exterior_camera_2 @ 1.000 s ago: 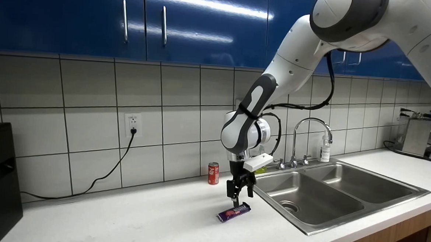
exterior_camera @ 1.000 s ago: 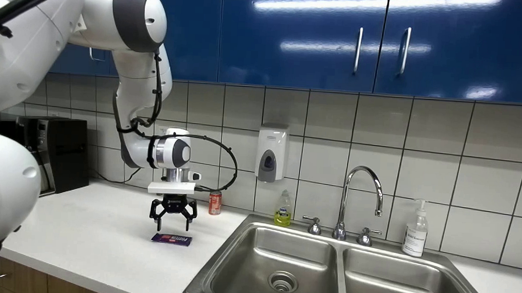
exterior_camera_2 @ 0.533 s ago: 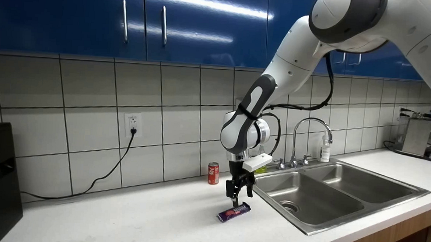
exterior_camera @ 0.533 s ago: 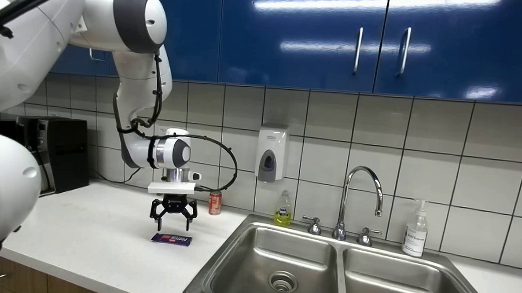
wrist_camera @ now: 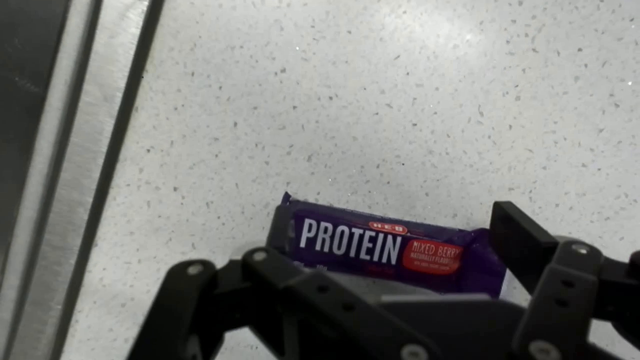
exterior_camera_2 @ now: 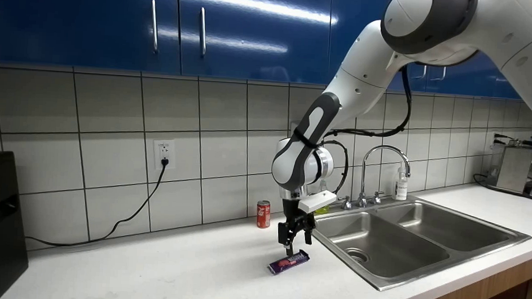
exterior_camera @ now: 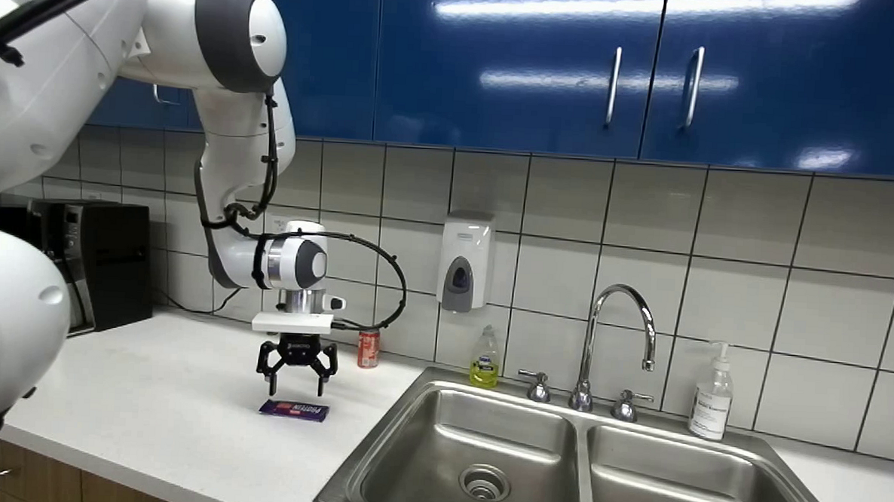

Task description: Put the chocolate bar inside the sink on the left

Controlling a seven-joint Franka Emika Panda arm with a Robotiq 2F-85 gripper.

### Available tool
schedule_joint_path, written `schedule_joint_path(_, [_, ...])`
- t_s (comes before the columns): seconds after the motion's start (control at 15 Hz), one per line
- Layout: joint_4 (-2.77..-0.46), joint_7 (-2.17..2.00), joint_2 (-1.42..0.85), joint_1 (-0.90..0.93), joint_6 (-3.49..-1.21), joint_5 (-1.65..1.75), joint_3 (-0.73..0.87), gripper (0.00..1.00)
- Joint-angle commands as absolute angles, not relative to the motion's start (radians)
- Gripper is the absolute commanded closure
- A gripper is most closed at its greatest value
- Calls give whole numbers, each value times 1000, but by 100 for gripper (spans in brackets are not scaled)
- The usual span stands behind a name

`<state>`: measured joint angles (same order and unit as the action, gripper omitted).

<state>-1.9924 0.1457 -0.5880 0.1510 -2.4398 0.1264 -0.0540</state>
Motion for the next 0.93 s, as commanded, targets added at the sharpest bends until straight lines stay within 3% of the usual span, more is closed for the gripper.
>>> schedule_joint_path(0.0, [-1995, 95, -583, 122, -2469, 69, -78, 0])
schedule_joint_path(0.87, [-1971, -224, -609, 143, -2530, -156, -61, 0])
